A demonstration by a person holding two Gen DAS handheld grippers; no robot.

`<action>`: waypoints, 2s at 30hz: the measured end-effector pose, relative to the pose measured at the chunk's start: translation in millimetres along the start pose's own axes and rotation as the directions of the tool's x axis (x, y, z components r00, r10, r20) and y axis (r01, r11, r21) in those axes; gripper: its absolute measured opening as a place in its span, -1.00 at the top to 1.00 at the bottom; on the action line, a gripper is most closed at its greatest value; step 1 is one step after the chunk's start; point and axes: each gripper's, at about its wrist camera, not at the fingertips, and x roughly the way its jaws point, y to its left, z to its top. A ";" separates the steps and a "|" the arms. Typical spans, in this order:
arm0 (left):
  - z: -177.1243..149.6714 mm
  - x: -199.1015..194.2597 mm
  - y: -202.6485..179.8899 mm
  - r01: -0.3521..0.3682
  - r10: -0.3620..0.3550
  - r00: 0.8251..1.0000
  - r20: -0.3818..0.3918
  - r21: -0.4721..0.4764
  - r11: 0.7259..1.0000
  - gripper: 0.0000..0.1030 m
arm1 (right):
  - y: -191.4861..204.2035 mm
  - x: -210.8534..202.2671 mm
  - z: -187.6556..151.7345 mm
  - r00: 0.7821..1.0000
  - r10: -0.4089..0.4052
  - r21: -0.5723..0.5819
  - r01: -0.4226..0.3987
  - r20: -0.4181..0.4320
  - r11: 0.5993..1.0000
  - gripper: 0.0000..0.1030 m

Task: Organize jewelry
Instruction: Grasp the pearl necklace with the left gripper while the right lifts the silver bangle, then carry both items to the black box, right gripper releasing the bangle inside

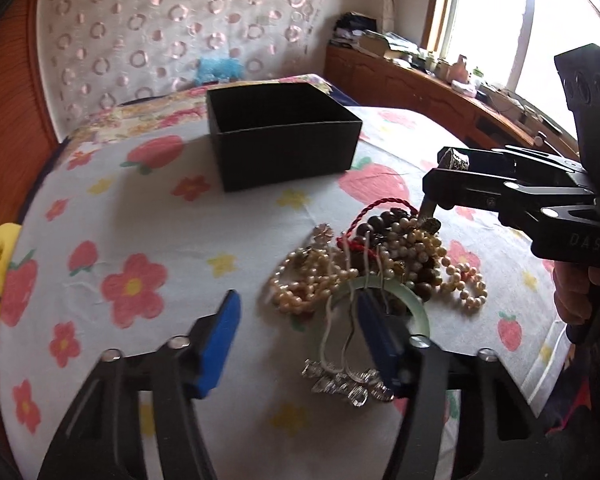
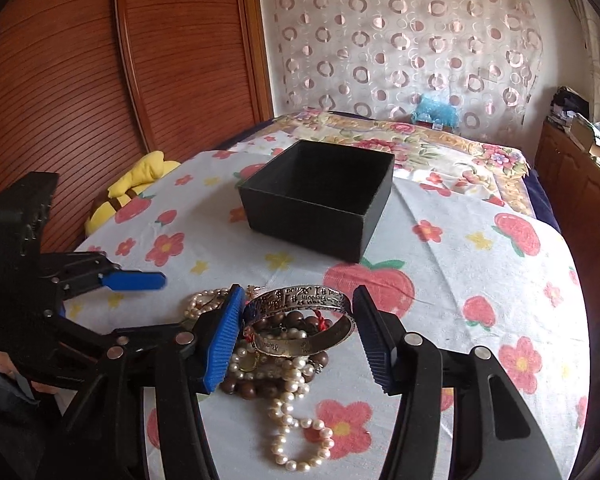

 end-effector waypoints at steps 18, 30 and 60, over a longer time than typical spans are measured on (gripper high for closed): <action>29.2 -6.1 1.0 0.076 -0.075 0.995 0.060 -0.012 0.997 0.85 | -4.8 -9.2 -6.3 1.000 -0.003 0.025 0.002 0.018 1.000 -0.13; 57.3 -15.2 20.3 0.015 -0.012 0.994 0.108 -0.031 0.999 0.92 | -11.2 -10.5 -7.2 0.999 -0.018 0.038 0.017 0.027 0.999 -0.13; 168.7 -97.3 6.8 -0.011 -0.002 0.937 0.349 0.035 0.999 0.92 | -19.6 -10.4 59.9 0.995 0.010 0.003 -0.010 0.098 1.000 -0.13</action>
